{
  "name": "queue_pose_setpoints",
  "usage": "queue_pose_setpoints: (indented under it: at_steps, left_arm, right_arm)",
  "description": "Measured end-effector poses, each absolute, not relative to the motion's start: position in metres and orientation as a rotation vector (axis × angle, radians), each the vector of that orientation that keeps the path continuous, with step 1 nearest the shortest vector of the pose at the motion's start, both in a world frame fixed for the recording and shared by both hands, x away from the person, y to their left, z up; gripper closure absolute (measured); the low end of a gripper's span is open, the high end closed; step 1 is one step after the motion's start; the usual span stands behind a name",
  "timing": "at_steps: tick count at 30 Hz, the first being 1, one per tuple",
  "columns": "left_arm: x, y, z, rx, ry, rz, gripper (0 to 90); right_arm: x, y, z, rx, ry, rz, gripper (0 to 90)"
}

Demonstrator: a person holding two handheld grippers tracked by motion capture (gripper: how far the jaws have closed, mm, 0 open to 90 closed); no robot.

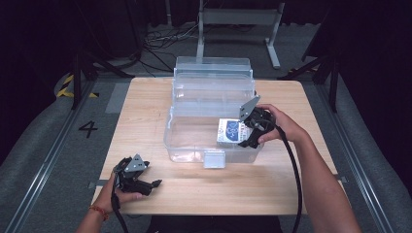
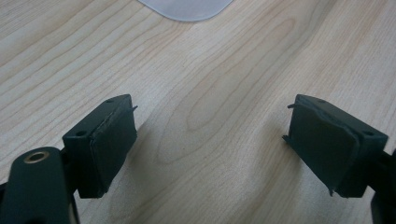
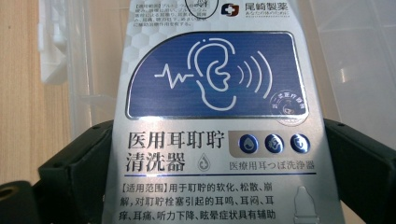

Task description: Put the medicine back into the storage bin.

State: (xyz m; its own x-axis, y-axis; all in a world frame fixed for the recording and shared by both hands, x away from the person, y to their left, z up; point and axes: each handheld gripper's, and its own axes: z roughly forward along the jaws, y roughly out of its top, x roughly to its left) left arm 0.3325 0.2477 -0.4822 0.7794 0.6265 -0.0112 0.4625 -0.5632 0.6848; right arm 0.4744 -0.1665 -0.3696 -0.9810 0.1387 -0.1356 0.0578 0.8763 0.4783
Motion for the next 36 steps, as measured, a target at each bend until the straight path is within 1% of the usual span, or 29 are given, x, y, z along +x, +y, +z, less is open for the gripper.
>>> queue_pose_setpoints:
  at_steps: [11,18,19,20,21,22,23,24,25,26,27,28,29,30,36]
  left_arm:
    - [0.332,0.247,-0.482,2.270,0.807,0.305,15.5]
    - [0.332,0.247,-0.482,2.269,0.808,0.305,15.5]
    - [0.332,0.248,-0.482,2.272,0.808,0.303,15.5]
    - [0.332,0.247,-0.482,2.269,0.809,0.305,15.5]
    - [0.333,0.247,-0.482,2.271,0.809,0.304,15.6]
    - [0.333,0.247,-0.482,2.270,0.809,0.303,15.6]
    - [0.333,0.247,-0.482,2.267,0.810,0.306,15.6]
    - [0.333,0.247,-0.482,2.266,0.812,0.305,15.6]
    - [0.332,0.247,-0.483,2.262,0.817,0.299,15.6]
    - [0.333,0.247,-0.483,2.263,0.813,0.301,15.6]
    - [0.332,0.247,-0.483,2.261,0.818,0.297,15.6]
    - [0.333,0.247,-0.482,2.266,0.812,0.308,15.6]
    - [0.333,0.247,-0.483,2.262,0.816,0.302,15.6]
    - [0.333,0.247,-0.482,2.265,0.813,0.306,15.6]
    - [0.333,0.245,-0.480,2.274,0.852,0.303,16.8]
  right_arm:
    - [0.466,-0.181,-0.362,0.180,2.819,0.800,4.4]
    - [0.464,-0.193,-0.358,0.194,2.843,0.762,5.0]
    - [0.464,-0.196,-0.358,0.204,2.835,0.782,15.7]
    - [0.463,-0.201,-0.356,0.221,2.801,0.797,29.8]
    - [0.464,-0.206,-0.354,0.236,2.791,0.808,25.2]
    - [0.464,-0.212,-0.353,0.259,2.794,0.837,10.9]
    - [0.463,-0.214,-0.353,0.269,2.787,0.851,15.1]
    - [0.462,-0.218,-0.351,0.275,2.776,0.872,23.4]
    - [0.462,-0.222,-0.350,0.280,2.767,0.886,23.9]
    - [0.461,-0.224,-0.349,0.286,2.764,0.890,17.4]
    - [0.460,-0.226,-0.349,0.299,2.742,0.896,16.7]
    - [0.460,-0.229,-0.348,0.306,2.736,0.906,20.8]
    - [0.459,-0.230,-0.348,0.308,2.728,0.917,21.5]
    - [0.459,-0.232,-0.348,0.317,2.721,0.926,20.0]
    - [0.460,-0.244,-0.347,0.418,2.661,0.993,22.7]
